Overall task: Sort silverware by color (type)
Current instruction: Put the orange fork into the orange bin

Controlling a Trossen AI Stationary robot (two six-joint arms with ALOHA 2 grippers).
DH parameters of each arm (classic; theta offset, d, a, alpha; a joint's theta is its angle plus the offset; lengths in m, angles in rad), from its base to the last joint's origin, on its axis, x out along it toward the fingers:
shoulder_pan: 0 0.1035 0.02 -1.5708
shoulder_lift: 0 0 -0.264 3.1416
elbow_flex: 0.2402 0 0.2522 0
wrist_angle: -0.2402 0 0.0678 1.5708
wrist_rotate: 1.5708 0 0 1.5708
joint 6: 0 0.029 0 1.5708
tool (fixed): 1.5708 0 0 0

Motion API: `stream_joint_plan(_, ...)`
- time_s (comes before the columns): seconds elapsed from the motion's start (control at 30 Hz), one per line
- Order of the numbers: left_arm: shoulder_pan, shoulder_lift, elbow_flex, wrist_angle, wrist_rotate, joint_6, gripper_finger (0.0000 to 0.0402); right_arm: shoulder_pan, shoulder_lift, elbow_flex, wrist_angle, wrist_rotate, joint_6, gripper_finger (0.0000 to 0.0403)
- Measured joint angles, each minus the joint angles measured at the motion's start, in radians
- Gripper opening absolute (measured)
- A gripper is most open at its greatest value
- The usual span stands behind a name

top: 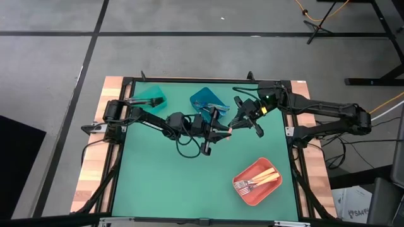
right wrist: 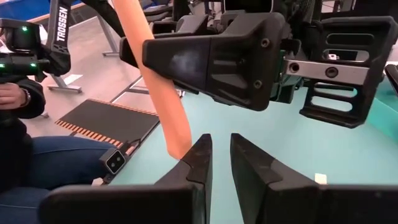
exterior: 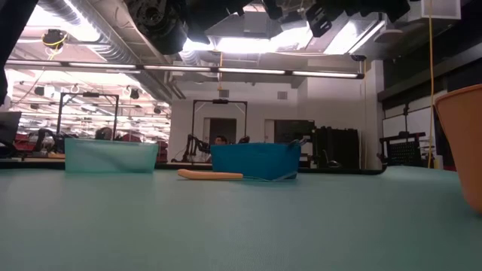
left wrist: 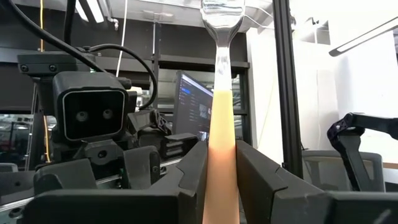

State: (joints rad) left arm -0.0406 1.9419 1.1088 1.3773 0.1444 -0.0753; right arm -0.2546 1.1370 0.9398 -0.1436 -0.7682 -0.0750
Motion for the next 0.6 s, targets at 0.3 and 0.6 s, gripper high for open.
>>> stream_joint_plan(0.3,0.000,0.000,0.000,0.000,0.000,0.000,0.0064,0.000,0.000,0.000,0.000,-0.028,0.000,0.0075)
stream_joint_plan(0.6,0.000,0.000,0.000,0.000,0.000,0.000,0.0064,0.000,0.000,0.000,0.013,-0.038,0.000,0.0107)
